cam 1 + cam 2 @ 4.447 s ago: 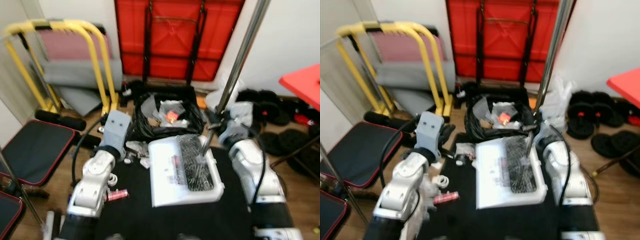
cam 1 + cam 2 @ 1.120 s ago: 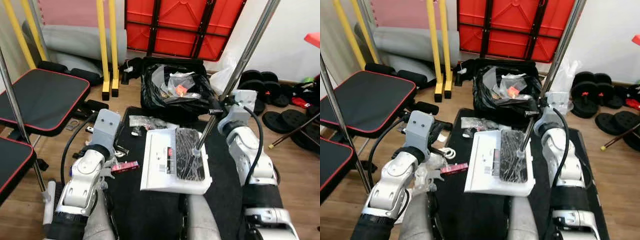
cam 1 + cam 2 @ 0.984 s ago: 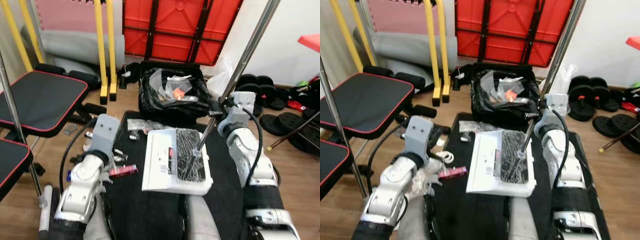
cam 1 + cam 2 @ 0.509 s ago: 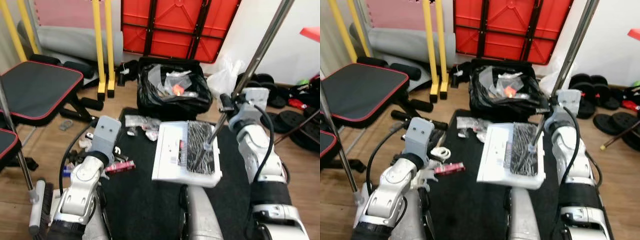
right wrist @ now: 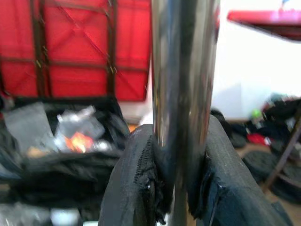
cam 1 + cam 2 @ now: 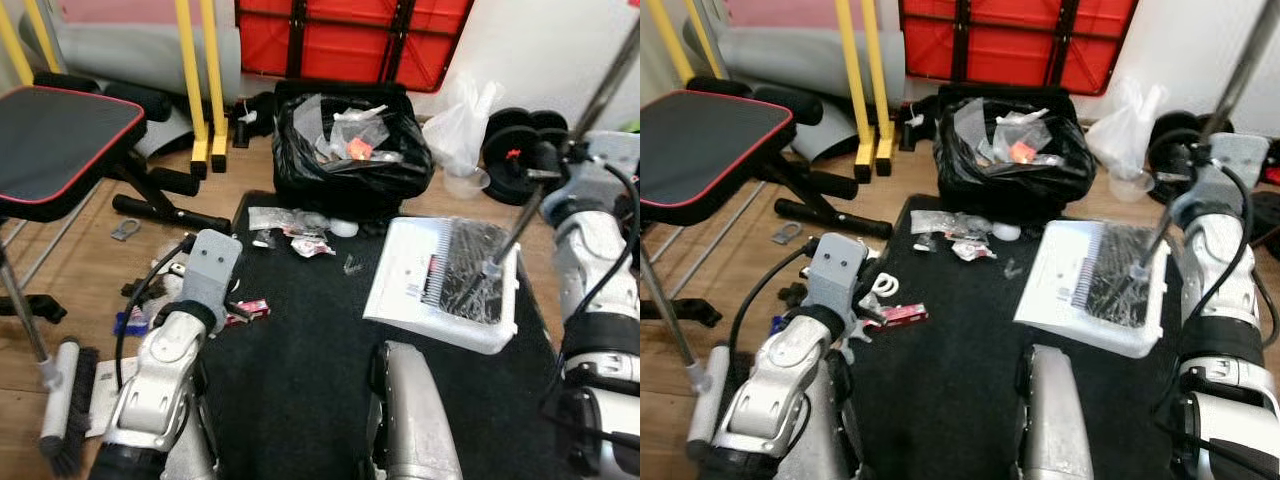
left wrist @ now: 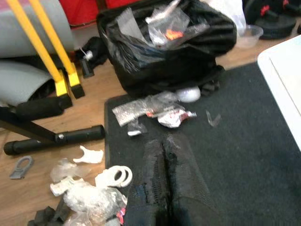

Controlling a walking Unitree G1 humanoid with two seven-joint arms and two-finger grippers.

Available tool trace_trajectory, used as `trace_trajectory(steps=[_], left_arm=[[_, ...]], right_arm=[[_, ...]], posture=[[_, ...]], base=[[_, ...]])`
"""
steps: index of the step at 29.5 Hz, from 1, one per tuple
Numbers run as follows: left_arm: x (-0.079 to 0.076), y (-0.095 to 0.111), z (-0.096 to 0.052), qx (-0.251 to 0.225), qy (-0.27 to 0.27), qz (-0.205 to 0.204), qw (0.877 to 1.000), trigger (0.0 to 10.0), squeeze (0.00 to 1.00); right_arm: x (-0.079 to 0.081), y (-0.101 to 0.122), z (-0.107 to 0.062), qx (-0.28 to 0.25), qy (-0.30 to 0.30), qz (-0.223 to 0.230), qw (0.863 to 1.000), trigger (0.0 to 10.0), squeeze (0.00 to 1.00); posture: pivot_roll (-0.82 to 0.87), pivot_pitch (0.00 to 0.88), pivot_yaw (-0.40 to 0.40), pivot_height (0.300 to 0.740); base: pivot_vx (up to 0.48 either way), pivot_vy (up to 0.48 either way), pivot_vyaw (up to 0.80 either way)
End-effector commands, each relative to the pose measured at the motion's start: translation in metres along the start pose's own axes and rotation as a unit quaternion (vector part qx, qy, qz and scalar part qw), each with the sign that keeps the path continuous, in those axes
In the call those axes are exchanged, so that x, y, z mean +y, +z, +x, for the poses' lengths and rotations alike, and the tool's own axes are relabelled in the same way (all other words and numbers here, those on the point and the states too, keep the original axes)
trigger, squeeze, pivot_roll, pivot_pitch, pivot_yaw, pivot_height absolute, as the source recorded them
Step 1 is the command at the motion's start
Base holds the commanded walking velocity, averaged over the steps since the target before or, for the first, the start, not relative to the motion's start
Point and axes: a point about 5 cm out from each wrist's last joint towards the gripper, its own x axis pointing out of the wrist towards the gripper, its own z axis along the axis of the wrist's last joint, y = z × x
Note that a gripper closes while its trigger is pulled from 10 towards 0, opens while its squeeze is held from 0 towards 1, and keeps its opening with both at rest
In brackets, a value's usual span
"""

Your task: Sweep floor

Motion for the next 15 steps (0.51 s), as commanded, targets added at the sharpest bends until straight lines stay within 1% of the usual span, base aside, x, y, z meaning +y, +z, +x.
trace_trajectory(steps=[1, 3, 4, 7, 8, 9, 12, 13, 15], left_arm=[[-0.004, 0.001, -0.002, 0.002, -0.026, -0.002, 1.0, 10.0, 0.0], [-0.004, 0.003, -0.007, 0.0, -0.031, -0.001, 1.0, 10.0, 0.0], [-0.004, 0.004, -0.008, 0.0, -0.033, -0.001, 0.999, 10.0, 0.0], [-0.004, 0.005, -0.011, -0.001, -0.035, 0.0, 0.999, 10.0, 0.0], [-0.004, 0.006, -0.013, 0.0, -0.038, 0.001, 0.999, 10.0, 0.0], [-0.004, 0.006, -0.013, 0.0, -0.038, 0.001, 0.999, 10.0, 0.0], [-0.003, 0.008, -0.019, 0.003, -0.044, 0.005, 0.999, 10.0, 0.0], [-0.003, 0.008, -0.019, 0.003, -0.044, 0.005, 0.999, 10.0, 0.0], [-0.002, 0.008, -0.021, 0.004, -0.044, 0.007, 0.999, 10.0, 0.0]], right_arm=[[-0.002, 0.014, 0.003, -0.039, -0.005, 0.003, 0.999, 10.0, 0.0], [0.002, 0.002, 0.001, -0.024, 0.002, -0.009, 1.0, 10.0, 0.0], [0.004, -0.002, 0.0, -0.017, 0.005, -0.013, 1.0, 10.0, 0.0], [0.007, -0.007, -0.001, -0.011, 0.01, -0.019, 1.0, 10.0, 0.0], [0.012, -0.013, -0.002, -0.003, 0.017, -0.023, 1.0, 10.0, 0.0], [0.012, -0.013, -0.002, -0.003, 0.017, -0.023, 1.0, 10.0, 0.0], [0.03, -0.026, -0.003, 0.009, 0.047, -0.038, 0.998, 10.0, 0.0], [0.03, -0.026, -0.003, 0.009, 0.047, -0.038, 0.998, 10.0, 0.0], [0.038, -0.029, -0.002, 0.009, 0.06, -0.042, 0.997, 10.0, 0.0]], posture=[[-0.07, 0.124, -0.106, 0.36], [-0.05, 0.158, -0.097, 0.35], [-0.05, 0.158, -0.097, 0.345], [-0.05, 0.179, -0.094, 0.34], [-0.04, 0.192, -0.092, 0.335], [-0.04, 0.192, -0.092, 0.335], [-0.03, 0.218, -0.087, 0.32], [-0.03, 0.218, -0.087, 0.32], [-0.02, 0.225, -0.086, 0.31]], base=[[0.0, 0.0, 0.0], [0.0, 0.0, 0.0], [0.0, 0.0, 0.0], [0.0, 0.0, 0.0], [0.0, 0.0, 0.0], [0.0, 0.0, 0.0], [0.0, 0.0, 0.0], [0.0, 0.0, 0.0], [0.0, 0.0, 0.0]])
